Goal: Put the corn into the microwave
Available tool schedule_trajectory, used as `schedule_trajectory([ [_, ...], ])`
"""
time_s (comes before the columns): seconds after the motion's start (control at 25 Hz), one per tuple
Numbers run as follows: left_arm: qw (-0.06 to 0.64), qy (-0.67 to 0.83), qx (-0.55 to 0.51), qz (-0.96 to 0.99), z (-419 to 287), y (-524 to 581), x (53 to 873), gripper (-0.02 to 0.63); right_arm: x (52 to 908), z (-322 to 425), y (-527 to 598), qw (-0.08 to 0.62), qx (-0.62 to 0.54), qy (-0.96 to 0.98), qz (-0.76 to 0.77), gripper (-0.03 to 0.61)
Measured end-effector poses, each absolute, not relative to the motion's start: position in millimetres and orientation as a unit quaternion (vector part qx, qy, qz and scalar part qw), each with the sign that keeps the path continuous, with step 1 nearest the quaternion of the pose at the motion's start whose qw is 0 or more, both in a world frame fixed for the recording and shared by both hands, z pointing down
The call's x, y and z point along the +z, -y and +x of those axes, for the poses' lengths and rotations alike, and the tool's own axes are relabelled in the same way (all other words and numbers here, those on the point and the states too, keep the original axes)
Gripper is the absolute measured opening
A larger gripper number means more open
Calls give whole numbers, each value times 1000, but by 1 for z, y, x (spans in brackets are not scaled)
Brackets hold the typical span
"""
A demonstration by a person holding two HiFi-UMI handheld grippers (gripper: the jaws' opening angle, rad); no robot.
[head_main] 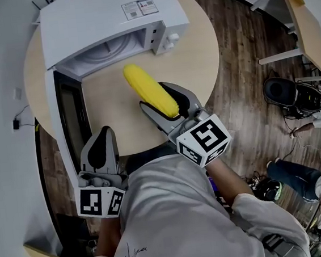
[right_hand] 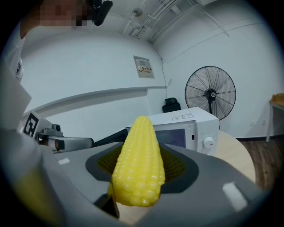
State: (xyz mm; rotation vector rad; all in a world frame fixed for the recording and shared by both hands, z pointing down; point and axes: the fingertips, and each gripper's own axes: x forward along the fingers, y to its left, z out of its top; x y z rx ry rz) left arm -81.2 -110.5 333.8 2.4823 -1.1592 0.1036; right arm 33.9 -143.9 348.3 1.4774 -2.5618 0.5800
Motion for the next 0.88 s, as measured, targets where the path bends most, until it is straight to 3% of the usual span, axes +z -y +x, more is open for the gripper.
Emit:
schedule_trajectory([
  [0.88,237,442,35,864,-71,129,353,-5,404,39,195,98,216,854,462,264],
])
